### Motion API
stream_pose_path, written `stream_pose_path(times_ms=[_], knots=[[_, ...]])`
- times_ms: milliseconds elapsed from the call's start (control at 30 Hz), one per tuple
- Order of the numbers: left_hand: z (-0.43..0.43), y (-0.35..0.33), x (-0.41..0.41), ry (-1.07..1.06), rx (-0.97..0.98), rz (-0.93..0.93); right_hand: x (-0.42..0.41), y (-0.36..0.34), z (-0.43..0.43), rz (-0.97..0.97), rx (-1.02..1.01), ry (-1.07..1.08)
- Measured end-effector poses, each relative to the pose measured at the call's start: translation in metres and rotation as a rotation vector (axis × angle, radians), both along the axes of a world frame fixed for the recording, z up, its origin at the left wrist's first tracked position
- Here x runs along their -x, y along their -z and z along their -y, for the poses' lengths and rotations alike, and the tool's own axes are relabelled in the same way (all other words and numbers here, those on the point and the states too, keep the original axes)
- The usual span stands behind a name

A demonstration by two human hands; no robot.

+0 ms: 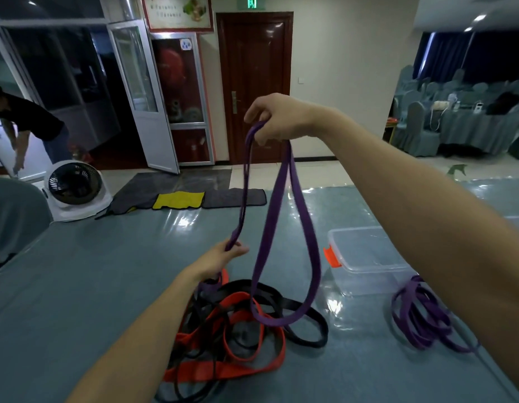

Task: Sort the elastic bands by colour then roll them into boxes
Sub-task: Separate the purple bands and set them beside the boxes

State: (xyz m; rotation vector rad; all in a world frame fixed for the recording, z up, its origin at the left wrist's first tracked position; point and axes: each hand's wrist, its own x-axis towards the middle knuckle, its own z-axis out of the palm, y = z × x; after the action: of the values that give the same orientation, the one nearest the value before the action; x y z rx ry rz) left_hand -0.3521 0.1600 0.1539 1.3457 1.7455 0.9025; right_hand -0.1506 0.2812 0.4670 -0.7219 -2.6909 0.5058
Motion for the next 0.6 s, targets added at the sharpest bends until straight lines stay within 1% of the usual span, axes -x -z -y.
stream_pose_path(times_ms=[133,167,267,300,367,467,533,600], knots=[[-0.005,0.011,-0.035,0.221,0.065,0.13,-0.001,0.006,0.004,-0.054,-0.013,-0.006],[-0.005,0.015,-0.043,0.244,0.1,0.2,-0.002,0.009,0.004,-0.059,-0.02,-0.001],[-0.008,0.026,-0.065,0.244,0.197,0.489,-0.01,0.012,0.003,-0.047,-0.016,0.031],[-0.01,0.03,-0.071,0.262,0.189,0.523,-0.014,0.014,0.003,-0.049,0.0,0.043],[-0.016,0.032,-0.083,0.301,0.137,0.434,-0.023,0.018,0.004,-0.066,0.033,0.069],[-0.033,0.032,-0.105,0.343,0.053,0.196,-0.037,0.024,0.006,-0.083,0.058,0.102],[-0.045,0.037,-0.122,0.261,-0.028,0.082,-0.049,0.027,0.006,-0.11,0.079,0.119],[-0.056,0.046,-0.137,0.184,-0.058,0.069,-0.066,0.026,0.004,-0.151,0.11,0.149]])
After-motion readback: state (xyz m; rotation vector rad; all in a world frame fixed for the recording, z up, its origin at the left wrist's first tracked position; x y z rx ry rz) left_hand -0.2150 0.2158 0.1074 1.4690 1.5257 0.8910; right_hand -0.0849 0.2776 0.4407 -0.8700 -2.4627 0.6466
